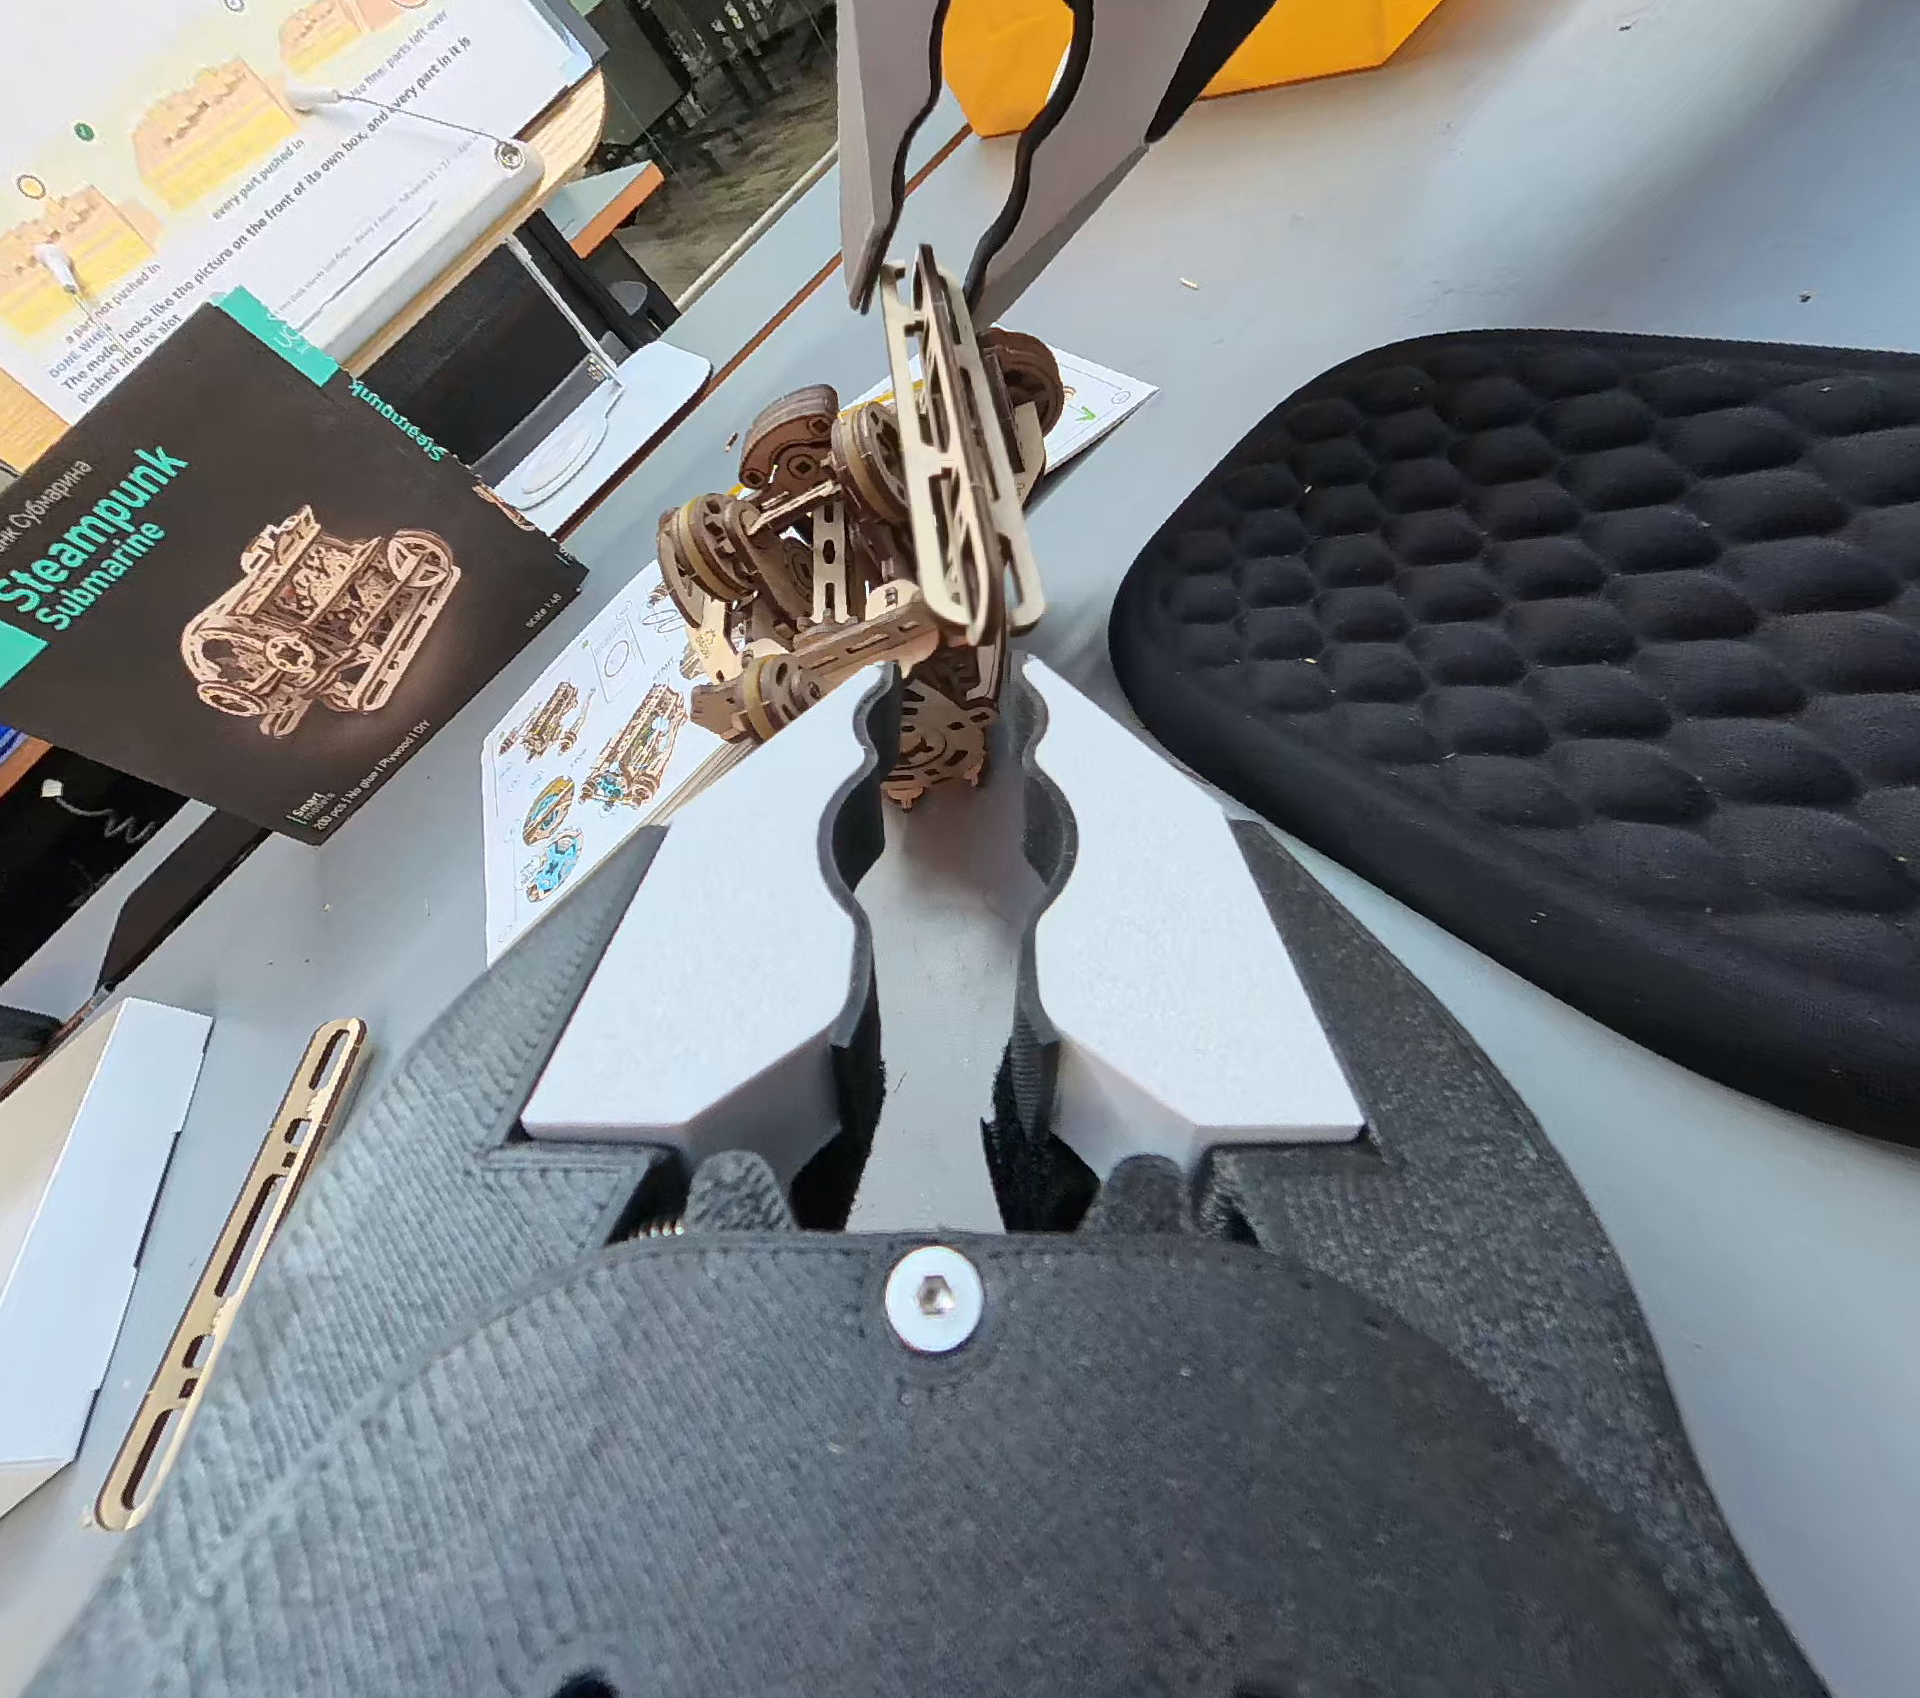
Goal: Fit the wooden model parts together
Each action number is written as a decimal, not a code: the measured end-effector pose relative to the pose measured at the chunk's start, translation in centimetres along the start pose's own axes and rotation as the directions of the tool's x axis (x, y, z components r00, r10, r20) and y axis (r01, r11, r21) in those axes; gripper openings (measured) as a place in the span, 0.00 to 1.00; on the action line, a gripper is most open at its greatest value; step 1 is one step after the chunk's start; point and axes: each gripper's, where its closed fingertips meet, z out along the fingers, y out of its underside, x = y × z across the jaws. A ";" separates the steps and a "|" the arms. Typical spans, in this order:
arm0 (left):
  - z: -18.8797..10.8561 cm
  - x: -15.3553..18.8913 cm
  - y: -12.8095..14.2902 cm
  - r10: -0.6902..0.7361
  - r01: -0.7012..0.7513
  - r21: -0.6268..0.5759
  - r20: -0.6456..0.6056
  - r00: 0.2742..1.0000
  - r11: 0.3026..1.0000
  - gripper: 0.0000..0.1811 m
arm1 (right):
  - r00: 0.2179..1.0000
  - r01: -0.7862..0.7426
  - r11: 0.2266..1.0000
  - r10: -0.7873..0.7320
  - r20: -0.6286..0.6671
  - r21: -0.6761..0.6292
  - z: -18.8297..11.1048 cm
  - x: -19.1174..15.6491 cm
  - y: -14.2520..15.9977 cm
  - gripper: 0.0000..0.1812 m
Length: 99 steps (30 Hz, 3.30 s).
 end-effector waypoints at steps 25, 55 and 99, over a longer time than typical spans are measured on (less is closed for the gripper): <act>0.0 -0.2 -1.0 -0.055 0.055 0.040 -0.001 0.998 0.998 0.11 | 1.000 -0.027 1.000 0.027 -0.001 -0.007 0.2 0.0 0.0 0.12; -0.4 -0.7 -0.3 -0.060 0.059 0.032 0.034 0.998 0.998 0.09 | 1.000 0.004 1.000 -0.004 -0.017 0.003 0.0 -0.3 -0.7 0.10; -0.5 -0.7 -0.2 -0.138 0.137 0.050 0.014 0.990 0.989 0.16 | 1.000 -0.010 1.000 0.010 -0.014 -0.001 -0.1 -0.5 -0.6 0.13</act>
